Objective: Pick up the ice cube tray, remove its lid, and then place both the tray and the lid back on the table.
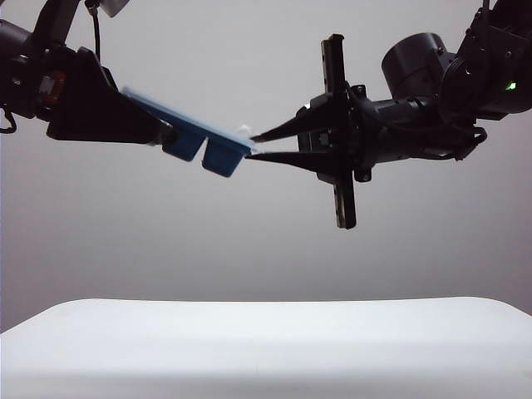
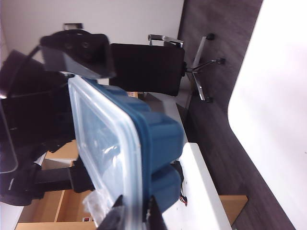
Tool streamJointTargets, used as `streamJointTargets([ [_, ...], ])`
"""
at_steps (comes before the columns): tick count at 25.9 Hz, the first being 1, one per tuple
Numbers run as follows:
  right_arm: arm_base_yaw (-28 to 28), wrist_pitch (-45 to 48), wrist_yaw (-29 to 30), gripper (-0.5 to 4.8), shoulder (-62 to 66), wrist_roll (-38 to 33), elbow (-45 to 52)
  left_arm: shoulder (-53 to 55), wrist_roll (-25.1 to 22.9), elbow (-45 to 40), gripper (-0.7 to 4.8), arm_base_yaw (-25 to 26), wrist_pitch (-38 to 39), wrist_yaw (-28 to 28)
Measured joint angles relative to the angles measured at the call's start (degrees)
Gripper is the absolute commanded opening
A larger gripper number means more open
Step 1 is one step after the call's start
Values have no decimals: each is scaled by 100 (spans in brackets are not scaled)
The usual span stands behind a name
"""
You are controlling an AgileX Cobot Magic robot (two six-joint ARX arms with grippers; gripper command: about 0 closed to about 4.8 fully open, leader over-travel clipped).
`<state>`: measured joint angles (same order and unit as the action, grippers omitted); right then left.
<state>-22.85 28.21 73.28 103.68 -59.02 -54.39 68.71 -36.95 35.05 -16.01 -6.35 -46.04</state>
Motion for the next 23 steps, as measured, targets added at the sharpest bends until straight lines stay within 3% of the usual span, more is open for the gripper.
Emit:
streamJointTargets([
  [2,0,149,4,-5,0,-90,0,0,37,0,397,0,-7,0],
  [10,2,197,90,-5,0,-138,0,0,160,0,393,-2,-39,-50],
  [14,2,199,103,-5,0,-138,2,0,195,0,268,-2,-142,-68],
  [18,11,238,111,-5,0,-129,4,0,229,0,267,2,-142,-133],
  [20,9,240,105,28,0,-129,2,0,227,0,267,2,-142,-133],
  [22,9,243,105,112,0,-74,2,0,227,0,267,2,-155,-131],
  [23,7,243,105,122,0,26,2,0,223,0,267,0,-160,-129],
])
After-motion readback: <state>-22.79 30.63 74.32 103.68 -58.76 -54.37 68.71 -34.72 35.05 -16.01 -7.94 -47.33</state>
